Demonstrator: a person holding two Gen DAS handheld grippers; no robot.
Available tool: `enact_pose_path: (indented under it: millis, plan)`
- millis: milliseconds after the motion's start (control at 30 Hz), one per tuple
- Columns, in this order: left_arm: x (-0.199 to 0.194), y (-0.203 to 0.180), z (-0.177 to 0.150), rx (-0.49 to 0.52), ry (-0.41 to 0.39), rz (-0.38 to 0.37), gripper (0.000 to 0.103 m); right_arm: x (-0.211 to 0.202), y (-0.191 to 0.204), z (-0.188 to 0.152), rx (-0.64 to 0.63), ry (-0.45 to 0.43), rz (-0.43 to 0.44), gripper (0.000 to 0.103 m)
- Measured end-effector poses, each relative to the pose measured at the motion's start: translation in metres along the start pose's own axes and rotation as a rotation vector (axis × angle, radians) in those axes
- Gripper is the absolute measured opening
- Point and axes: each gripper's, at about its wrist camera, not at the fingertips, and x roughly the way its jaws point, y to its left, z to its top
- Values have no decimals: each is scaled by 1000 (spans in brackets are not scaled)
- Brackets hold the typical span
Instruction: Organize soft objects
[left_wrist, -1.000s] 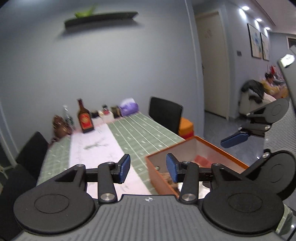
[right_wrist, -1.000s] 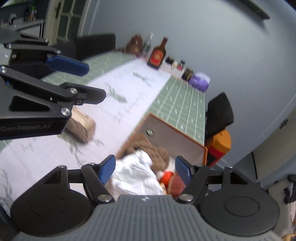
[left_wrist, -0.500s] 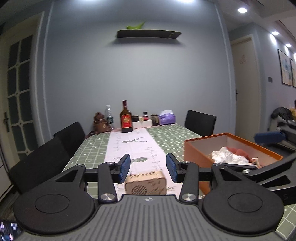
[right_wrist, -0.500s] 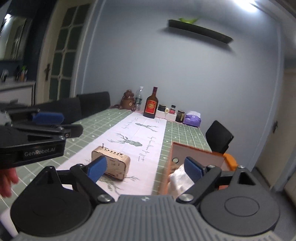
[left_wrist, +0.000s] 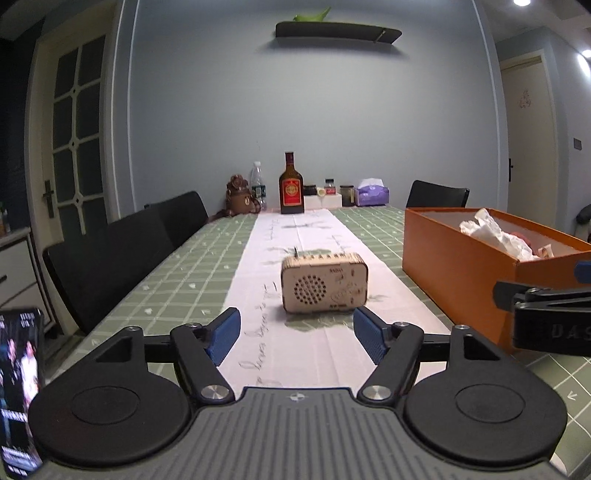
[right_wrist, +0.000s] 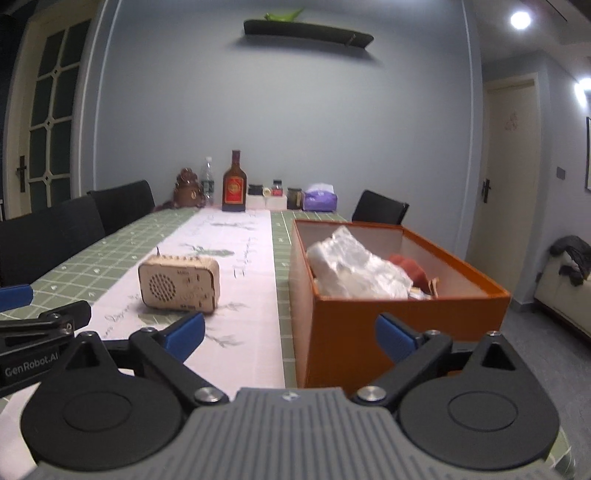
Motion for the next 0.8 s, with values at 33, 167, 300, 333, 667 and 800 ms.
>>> enact_pose_path:
  millis: [33, 167, 300, 333, 667, 800]
  plan:
    - [0, 0, -4, -6, 10, -4, 89, 1, 1, -4, 0, 12, -1, 97]
    - [-1, -1, -12, -10, 35, -8, 89, 4, 4, -13, -15, 35, -2, 97]
    - [0, -1, -14, -10, 57, -3, 89, 6, 3, -17, 10, 55, 9, 97]
    - [0, -1, -15, -11, 60, -1, 89, 7, 2, -18, 19, 60, 12, 97]
    - [0, -7, -11, 2, 69, 4, 89, 6, -2, -17, 45, 61, 15, 97]
    - [0, -10, -11, 16, 69, 10, 89, 5, -6, -17, 60, 60, 17, 97]
